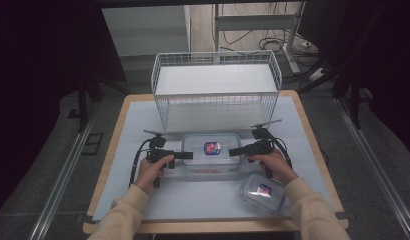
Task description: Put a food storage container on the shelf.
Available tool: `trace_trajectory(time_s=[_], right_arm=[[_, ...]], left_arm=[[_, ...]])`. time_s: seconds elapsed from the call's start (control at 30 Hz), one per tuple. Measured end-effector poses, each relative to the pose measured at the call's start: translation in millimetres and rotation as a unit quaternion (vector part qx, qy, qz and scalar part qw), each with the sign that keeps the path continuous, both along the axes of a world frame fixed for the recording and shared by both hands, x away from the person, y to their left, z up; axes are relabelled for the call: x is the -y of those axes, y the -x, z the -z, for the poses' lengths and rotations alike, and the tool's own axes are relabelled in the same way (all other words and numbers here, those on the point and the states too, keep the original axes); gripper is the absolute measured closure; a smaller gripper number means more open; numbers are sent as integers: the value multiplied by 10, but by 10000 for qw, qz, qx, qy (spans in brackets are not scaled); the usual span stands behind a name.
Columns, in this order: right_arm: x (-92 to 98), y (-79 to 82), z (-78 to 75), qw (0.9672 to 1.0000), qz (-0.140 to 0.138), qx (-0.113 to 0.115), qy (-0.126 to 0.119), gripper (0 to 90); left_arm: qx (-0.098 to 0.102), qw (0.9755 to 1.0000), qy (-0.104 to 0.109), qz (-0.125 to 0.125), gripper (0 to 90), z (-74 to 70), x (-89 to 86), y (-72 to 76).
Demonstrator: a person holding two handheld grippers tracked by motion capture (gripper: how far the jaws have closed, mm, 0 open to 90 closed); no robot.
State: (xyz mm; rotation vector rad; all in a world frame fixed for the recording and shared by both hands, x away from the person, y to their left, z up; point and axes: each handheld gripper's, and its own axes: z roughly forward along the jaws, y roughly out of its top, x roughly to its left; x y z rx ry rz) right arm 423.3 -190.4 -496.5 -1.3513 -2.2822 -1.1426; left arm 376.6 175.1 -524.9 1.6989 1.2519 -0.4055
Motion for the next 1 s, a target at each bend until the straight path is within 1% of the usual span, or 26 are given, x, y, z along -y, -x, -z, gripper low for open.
trace_trajectory(time_s=[0.03, 0.1, 0.13, 0.17, 0.23, 0.3, 0.33, 0.43, 0.47, 0.57, 0.67, 0.9, 1.0], right_arm=[[-1, -5, 8, 10000, -8, -50, -35, 170], [-4, -16, 30, 9996, -30, -237, -157, 200], [-9, -17, 38, 9994, -27, -294, -191, 193], [-9, -19, 39, 9993, -20, -338, -186, 198], [14, -19, 29, 9989, 23, -404, -224, 243], [43, -8, 10, 9988, 45, -410, -252, 287], [56, -3, 5, 9986, 36, -448, -267, 300], [91, 11, 1, 9984, 26, -454, -335, 332], [99, 16, -2, 9984, 23, -439, -346, 338], [113, 50, -15, 9987, 10, -342, -369, 359], [142, 83, -32, 9985, 10, -313, -438, 396], [196, 144, -47, 9983, -39, -199, -549, 452], [195, 168, -56, 9985, -54, -137, -531, 454]], left_arm=[[0, 10000, -2, 0, 315, 0, 0, 0], [0, 10000, -5, -3, 315, -1, 1, 1], [0, 10000, -6, -5, 314, -1, 1, 2], [0, 10000, -7, -11, 314, -1, 3, 2], [2, 10000, -9, -14, 314, -1, 4, 3], [8, 10000, -3, -16, 316, -4, 2, 6], [14, 10000, -7, -10, 322, -8, 2, 9], [71, 10000, -47, -16, 334, -27, 5, 31], [88, 9999, -32, -48, 338, -29, 7, 42], [159, 9998, -86, -73, 351, -57, 17, 86], [277, 9995, -138, -97, 364, -79, 23, 140], [433, 9989, -114, -142, 405, -95, 10, 218], [484, 9987, -123, -129, 413, -99, 8, 233]])
